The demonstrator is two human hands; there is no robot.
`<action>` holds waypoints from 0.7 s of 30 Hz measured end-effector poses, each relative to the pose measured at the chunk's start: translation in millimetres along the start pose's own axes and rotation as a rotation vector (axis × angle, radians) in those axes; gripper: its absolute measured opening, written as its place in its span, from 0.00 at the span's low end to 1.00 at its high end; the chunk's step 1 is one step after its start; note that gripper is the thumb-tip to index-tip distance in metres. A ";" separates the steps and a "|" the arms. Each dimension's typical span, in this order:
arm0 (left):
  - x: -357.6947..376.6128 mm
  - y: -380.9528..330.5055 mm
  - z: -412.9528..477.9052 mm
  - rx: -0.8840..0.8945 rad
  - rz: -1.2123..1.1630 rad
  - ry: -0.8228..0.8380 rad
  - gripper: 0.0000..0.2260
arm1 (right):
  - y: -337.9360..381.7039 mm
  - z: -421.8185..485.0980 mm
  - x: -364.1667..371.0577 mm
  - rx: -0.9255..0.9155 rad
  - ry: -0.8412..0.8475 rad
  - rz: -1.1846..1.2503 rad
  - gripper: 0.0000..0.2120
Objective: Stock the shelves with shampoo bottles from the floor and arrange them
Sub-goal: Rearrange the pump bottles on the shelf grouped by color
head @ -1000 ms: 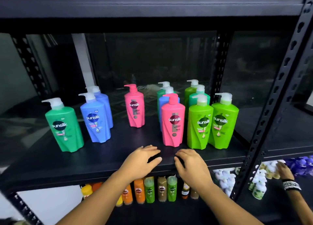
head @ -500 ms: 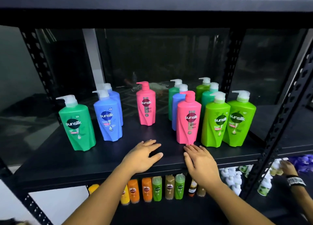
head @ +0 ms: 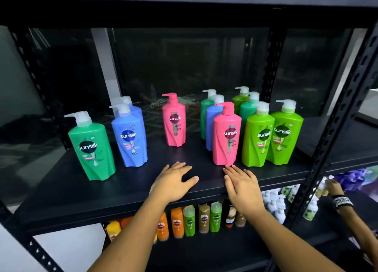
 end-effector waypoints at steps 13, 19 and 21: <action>-4.7 -2.0 -8.9 -0.031 -0.019 -0.074 0.26 | 3.5 -3.2 -5.0 -0.001 -0.075 0.038 0.21; -4.7 -1.5 -10.0 -0.028 -0.007 -0.088 0.26 | 7.9 -4.4 -11.3 0.048 -0.132 0.117 0.20; -4.9 -1.8 -11.0 -0.023 -0.009 -0.095 0.26 | 7.8 -1.6 -12.7 0.099 -0.111 0.180 0.25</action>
Point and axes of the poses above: each hand's wrist, its own z-axis towards the middle knuckle, its own x-axis out of the palm, y = z × x, the point moved 5 cm from there along z, towards the middle knuckle, and after that the axes turned 4 degrees about -x, right-handed, at the moved point
